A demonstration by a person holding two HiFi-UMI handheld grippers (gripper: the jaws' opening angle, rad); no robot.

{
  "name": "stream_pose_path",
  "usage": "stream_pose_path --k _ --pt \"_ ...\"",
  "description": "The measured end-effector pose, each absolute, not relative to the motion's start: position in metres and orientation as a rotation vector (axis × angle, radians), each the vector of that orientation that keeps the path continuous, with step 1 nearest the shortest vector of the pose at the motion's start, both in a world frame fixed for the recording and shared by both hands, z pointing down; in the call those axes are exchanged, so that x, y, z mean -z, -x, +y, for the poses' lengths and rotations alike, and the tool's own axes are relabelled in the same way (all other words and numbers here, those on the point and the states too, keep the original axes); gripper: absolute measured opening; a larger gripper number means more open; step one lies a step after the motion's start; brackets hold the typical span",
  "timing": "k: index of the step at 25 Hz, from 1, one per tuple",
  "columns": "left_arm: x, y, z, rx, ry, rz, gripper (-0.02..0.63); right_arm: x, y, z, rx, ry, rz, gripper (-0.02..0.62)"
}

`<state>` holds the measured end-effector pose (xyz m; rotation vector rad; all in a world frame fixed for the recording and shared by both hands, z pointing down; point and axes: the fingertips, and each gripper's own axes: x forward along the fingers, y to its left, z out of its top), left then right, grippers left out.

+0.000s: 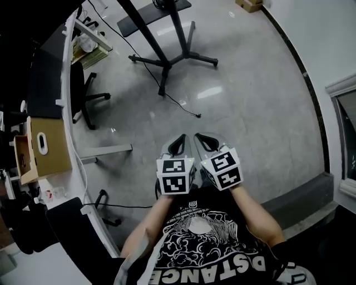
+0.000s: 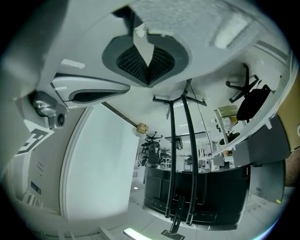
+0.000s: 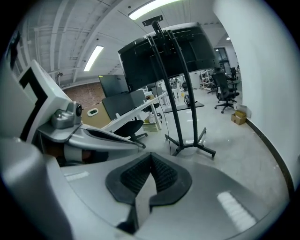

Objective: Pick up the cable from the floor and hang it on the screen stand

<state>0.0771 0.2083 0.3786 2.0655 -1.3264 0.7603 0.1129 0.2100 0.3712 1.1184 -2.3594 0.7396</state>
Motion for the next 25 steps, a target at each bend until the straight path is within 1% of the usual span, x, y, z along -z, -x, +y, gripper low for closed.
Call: stream_pose_path --k 11,21,25 --pt "-0.434 -0.069 0.162 -0.787 -1.999 -1.330 -0.006 -0.430 -0.103 0.169 -0.775 -0.973 -2.347 0.003" --pt "-0.516 -0.032 0.096 -0.709 -1.943 -1.286 -0.005 -0.528 -0.079 0.111 -0.719 -0.898 -2.196 0.006" --pt "-0.559 -0.015 0.072 -0.728 -1.935 -1.240 -0.002 -0.581 -0.063 0.087 -0.722 -0.856 -2.115 0.023"
